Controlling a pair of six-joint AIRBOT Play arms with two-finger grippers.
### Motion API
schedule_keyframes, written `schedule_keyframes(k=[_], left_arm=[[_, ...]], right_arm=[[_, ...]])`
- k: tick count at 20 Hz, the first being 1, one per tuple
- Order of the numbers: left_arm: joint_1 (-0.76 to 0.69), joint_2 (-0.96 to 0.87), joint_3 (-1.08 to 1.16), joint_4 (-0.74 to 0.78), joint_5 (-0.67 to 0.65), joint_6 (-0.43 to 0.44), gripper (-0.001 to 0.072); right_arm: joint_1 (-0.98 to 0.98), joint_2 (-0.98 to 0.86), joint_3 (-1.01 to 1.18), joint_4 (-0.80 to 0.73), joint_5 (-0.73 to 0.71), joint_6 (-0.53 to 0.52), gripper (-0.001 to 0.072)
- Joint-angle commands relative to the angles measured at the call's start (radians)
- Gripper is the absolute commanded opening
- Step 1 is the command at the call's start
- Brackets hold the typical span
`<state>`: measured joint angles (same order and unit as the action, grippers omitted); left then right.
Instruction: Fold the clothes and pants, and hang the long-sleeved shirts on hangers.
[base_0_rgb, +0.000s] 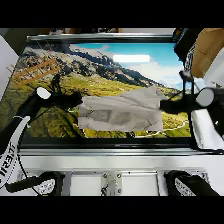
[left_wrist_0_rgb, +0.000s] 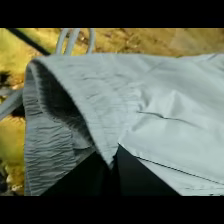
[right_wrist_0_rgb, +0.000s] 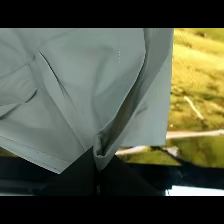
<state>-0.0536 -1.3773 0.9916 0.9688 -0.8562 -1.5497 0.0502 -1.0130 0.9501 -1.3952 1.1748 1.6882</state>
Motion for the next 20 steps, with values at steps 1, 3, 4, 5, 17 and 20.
schedule_keyframes(k=[1, 3, 4, 5, 17, 20], left_arm=[[-0.014, 0.008, -0.108, -0.001, 0.01, 0.039, 0.0017], [-0.013, 0.008, -0.14, -0.002, -0.015, 0.039, 0.0017], [-0.013, 0.008, -0.144, -0.001, -0.038, 0.039, 0.0017], [-0.013, 0.009, -0.141, -0.002, -0.063, 0.04, 0.0017], [-0.084, 0.315, -0.135, 0.137, -0.266, 0.052, 0.0016], [-0.139, 0.265, -0.135, 0.138, -0.335, 0.051, 0.0017]], right_arm=[[0.008, 0.058, -0.278, -0.001, -0.12, 0.03, 0.0004], [0.008, 0.055, -0.351, -0.002, -0.146, 0.03, 0.0004], [0.008, 0.052, -0.367, -0.002, -0.15, 0.03, 0.0004], [0.008, 0.048, -0.37, -0.001, -0.15, 0.031, 0.0005], [0.003, 0.059, -0.317, -0.001, -0.127, 0.108, 0.0005], [0.003, 0.058, -0.317, -0.013, -0.127, 0.141, 0.0005]])
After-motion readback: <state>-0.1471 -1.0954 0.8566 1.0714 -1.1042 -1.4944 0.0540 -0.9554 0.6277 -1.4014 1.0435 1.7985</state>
